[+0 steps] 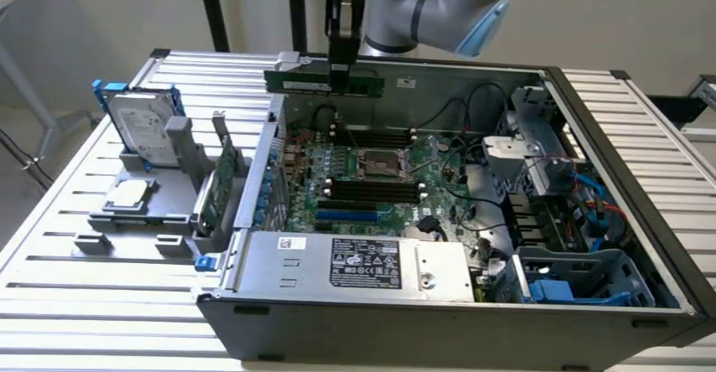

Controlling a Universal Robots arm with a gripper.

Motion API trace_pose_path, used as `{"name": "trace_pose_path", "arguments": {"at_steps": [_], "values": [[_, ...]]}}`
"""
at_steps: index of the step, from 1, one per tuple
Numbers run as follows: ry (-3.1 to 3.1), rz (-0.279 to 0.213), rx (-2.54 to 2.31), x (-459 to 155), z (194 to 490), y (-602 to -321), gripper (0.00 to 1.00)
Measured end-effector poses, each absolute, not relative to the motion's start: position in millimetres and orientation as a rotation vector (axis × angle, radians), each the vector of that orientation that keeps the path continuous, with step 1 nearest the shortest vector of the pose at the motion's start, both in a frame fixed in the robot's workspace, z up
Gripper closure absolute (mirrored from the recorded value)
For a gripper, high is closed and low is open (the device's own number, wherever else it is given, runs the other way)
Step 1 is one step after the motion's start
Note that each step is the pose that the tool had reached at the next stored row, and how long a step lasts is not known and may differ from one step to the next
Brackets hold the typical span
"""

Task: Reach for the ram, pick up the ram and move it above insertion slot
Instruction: 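Pick up the ram and move it above insertion slot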

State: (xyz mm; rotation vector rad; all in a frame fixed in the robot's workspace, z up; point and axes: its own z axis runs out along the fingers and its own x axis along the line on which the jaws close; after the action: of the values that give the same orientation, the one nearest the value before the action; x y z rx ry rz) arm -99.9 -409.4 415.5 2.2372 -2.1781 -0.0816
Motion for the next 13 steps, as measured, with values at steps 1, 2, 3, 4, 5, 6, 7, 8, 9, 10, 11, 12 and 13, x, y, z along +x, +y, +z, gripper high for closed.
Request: {"name": "trace_pose_path", "arguments": {"at_steps": [1,2,3,4,5,6,7,8,9,10,11,12,13], "values": [[-2.178,-0.081,2.237,-97,415,-407,0.87],[-2.178,-0.081,2.237,-94,415,-405,0.87],[-2.178,-0.081,2.237,-90,415,-403,0.87],[-2.178,-0.082,2.237,-87,415,-402,0.87],[-2.178,-0.081,2.237,-83,414,-400,0.87],[-2.178,-0.082,2.237,-79,414,-398,0.87],[-2.178,-0.081,2.237,-75,413,-396,0.87],[-2.178,-0.082,2.237,-71,413,-395,0.87],[-2.178,-0.081,2.237,-67,412,-393,0.87],[-2.178,-0.081,2.237,-63,412,-391,0.87],[-2.178,-0.082,2.237,-59,411,-390,0.87],[-2.178,-0.081,2.237,-55,411,-388,0.87],[-2.178,-0.081,2.237,-52,410,-386,0.87]]}}
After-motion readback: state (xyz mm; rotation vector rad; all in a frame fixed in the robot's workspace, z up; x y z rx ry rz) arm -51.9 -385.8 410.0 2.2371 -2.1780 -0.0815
